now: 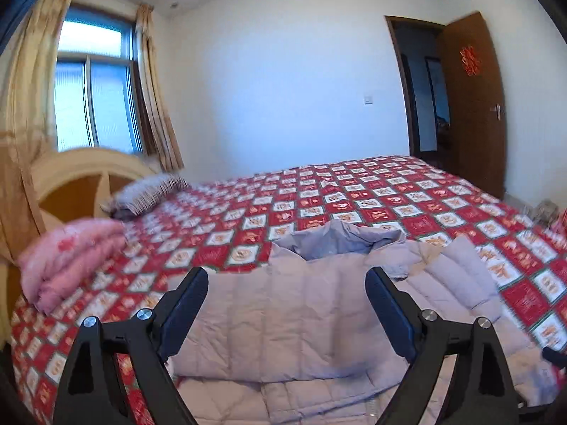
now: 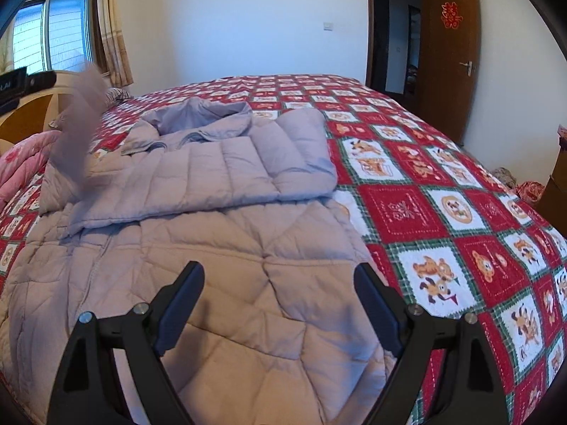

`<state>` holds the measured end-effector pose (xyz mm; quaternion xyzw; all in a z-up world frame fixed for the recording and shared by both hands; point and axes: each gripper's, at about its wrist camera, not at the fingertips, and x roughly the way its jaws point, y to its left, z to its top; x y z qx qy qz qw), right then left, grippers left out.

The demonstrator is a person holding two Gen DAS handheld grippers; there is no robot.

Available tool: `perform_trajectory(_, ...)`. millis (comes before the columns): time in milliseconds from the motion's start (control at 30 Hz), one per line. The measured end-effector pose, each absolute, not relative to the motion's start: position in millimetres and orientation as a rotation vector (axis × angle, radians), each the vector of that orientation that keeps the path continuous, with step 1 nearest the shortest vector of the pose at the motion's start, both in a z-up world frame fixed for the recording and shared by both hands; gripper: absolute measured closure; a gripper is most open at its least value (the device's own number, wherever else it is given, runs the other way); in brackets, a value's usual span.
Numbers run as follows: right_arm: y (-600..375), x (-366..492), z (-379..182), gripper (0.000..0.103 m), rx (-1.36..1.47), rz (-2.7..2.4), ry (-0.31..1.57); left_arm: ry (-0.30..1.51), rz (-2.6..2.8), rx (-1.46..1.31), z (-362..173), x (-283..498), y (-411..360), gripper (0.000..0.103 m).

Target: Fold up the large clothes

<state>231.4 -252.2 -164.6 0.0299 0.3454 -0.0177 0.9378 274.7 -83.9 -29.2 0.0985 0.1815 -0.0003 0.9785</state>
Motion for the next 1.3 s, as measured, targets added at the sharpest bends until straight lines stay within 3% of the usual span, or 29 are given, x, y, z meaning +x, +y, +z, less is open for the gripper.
perform_trajectory(200, -251, 236, -165, 0.015, 0.068, -0.018, 0.727, 0.419, 0.055, 0.229, -62, 286, -52, 0.012)
perform_trajectory(533, -220, 290, -128, 0.015, 0.153, 0.12, 0.731, 0.681, 0.429, 0.109, -154, 329, 99, 0.012)
perform_trajectory(833, -160, 375, -154, 0.024, 0.205, 0.195, 0.858, 0.789, 0.467, 0.042, -200, 339, 128, 0.012)
perform_trajectory(867, -155, 380, -161, 0.032, 0.201, 0.205, 0.881, 0.791, 0.468, 0.052, -201, 339, 125, 0.012)
perform_trajectory(900, -152, 383, -165, 0.051, 0.195, 0.209, 0.889, 0.794, 0.468, 0.061, -201, 340, 124, 0.012)
perform_trajectory(967, -146, 379, -167, 0.076, 0.164, 0.216, 0.866, 0.796, 0.463, 0.058, -201, 341, 124, 0.012)
perform_trajectory(1100, -150, 362, -159, 0.086, 0.137, 0.216, 0.815, 0.81, 0.448, 0.024, -203, 342, 130, 0.012)
perform_trajectory(1300, -172, 332, -150, 0.087, 0.079, 0.146, 0.758, 0.814, 0.434, 0.017, -201, 341, 129, 0.012)
